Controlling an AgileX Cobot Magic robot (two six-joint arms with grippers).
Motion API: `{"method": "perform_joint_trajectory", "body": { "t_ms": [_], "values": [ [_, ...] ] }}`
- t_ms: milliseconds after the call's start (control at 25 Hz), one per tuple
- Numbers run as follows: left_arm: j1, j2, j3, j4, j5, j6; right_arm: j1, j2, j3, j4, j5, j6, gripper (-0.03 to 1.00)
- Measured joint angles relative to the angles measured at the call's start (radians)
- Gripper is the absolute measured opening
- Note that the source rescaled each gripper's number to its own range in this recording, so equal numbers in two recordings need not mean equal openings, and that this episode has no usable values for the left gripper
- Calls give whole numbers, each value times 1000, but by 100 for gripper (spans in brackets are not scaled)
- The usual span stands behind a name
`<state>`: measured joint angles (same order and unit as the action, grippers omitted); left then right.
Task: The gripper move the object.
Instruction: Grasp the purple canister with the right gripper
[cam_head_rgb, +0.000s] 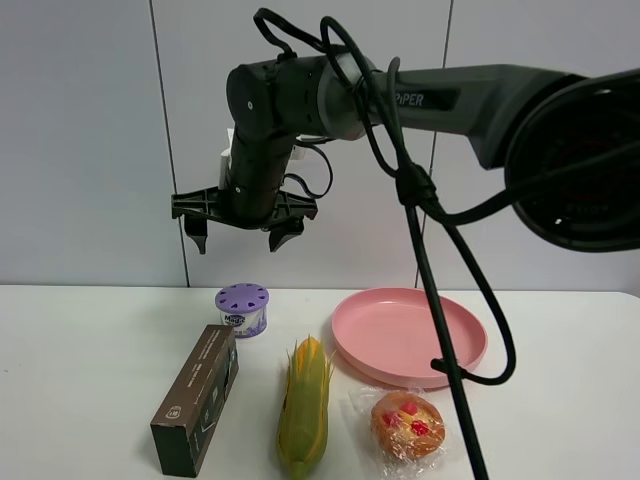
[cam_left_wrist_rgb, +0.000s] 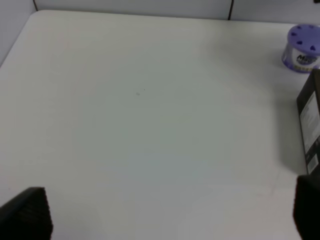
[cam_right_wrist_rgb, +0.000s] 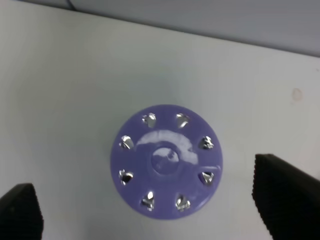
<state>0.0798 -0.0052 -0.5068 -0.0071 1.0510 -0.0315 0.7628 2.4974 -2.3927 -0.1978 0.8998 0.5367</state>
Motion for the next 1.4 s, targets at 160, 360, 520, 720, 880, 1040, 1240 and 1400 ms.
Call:
{"method": "perform_joint_trajectory", "body": {
  "t_ms": [160,360,520,720,880,1040,1240,1400],
  "values": [
    [0,0,0,0,0,0,0,33,0,-56,-22,22,54],
    [0,0,0,0,0,0,0,61,0,-103,-42,41,54],
    [0,0,0,0,0,0,0,90,-2,-95,-68,32,54],
    [0,0,0,0,0,0,0,125,-2,-36,-128,-31,54],
    [0,0,0,0,0,0,0,129,-2,-36,-160,-38,54],
    [0,0,0,0,0,0,0,132,-3,-69,-170,-29,54],
    [0,0,0,0,0,0,0,139,-3,-76,-170,-26,54],
    [0,0,0,0,0,0,0,146,-3,-83,-162,-26,54]
  ]
}}
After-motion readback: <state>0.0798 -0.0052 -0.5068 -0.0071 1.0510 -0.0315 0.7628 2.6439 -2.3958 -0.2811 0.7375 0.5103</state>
